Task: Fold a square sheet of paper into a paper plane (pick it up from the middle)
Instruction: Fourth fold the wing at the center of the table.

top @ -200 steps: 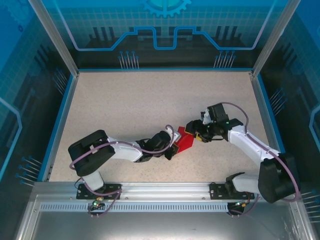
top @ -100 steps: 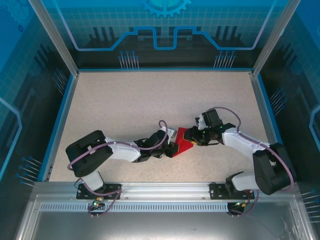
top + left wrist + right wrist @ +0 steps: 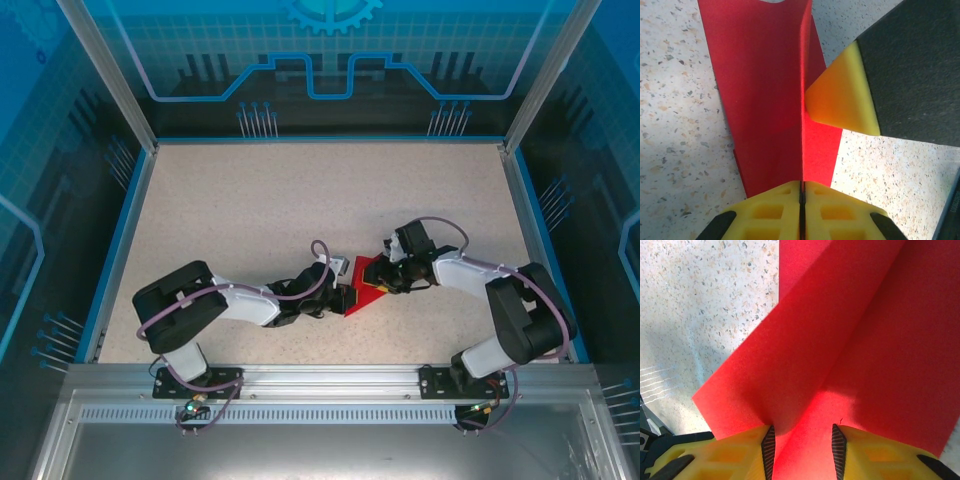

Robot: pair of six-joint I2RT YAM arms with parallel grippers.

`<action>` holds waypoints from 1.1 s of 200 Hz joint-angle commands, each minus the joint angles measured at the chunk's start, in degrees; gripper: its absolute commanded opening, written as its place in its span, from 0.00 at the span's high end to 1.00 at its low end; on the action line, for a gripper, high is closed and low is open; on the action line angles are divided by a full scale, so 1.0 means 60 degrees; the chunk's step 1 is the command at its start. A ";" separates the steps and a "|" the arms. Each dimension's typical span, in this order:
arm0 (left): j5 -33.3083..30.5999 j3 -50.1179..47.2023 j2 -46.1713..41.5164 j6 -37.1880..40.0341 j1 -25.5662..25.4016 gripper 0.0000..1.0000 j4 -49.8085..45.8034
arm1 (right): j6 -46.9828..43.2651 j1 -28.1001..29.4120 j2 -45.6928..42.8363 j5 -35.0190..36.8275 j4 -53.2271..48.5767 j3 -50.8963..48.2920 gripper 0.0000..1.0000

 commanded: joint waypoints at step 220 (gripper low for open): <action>0.0266 0.0132 0.0572 -0.0840 0.0276 0.90 -0.0325 | -0.0191 0.0267 0.0659 0.0304 0.0193 0.0097 0.56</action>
